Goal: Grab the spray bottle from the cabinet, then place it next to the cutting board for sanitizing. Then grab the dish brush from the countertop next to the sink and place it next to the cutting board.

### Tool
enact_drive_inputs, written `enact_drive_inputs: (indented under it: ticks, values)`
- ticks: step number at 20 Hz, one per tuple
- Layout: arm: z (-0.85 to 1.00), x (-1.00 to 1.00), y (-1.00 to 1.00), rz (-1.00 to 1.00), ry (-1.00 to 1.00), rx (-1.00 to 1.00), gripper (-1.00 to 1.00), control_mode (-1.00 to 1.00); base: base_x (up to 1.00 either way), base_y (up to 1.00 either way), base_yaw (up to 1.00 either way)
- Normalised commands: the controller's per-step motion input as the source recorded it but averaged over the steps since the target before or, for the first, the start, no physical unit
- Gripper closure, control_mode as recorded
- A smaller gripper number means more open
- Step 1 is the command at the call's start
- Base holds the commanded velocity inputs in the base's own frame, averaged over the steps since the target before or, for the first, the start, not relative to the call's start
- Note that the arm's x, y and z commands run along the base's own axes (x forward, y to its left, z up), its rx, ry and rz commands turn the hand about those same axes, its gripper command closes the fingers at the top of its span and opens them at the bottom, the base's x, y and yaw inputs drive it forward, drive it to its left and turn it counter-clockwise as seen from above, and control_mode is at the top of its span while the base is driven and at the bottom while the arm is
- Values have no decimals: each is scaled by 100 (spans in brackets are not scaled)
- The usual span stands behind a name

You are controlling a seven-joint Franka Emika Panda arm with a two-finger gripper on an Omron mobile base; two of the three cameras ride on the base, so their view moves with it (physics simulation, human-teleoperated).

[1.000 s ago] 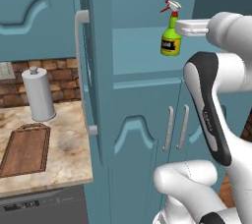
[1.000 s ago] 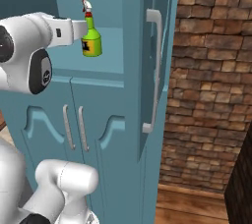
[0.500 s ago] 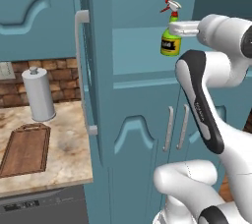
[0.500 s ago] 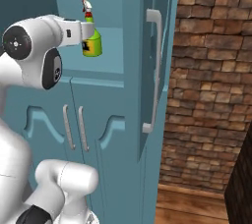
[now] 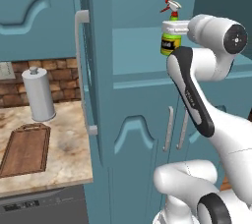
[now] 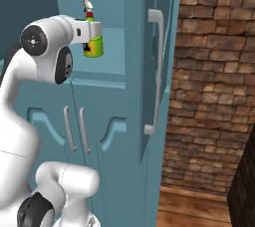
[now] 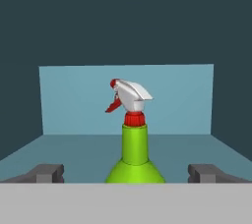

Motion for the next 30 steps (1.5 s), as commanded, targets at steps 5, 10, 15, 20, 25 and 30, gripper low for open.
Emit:
enact_drive_inputs:
  ticks: [5, 10, 15, 20, 25, 30]
  values:
    - [0, 34, -1, 0, 0, 0, -100, -100, 0, 0, 0]
    - [-1, 30, -2, 0, 1, 0, -100, -100, 0, 0, 0]
    - [-1, 16, -1, 0, 0, 0, -100, -100, 0, 0, 0]
    - [-2, 18, 0, 0, 0, 0, -100, -100, 0, 0, 0]
    - [-6, 25, 0, 0, 0, 0, -100, -100, 0, 0, 0]
    - [-4, 16, -3, 0, 0, 0, -100, -100, 0, 0, 0]
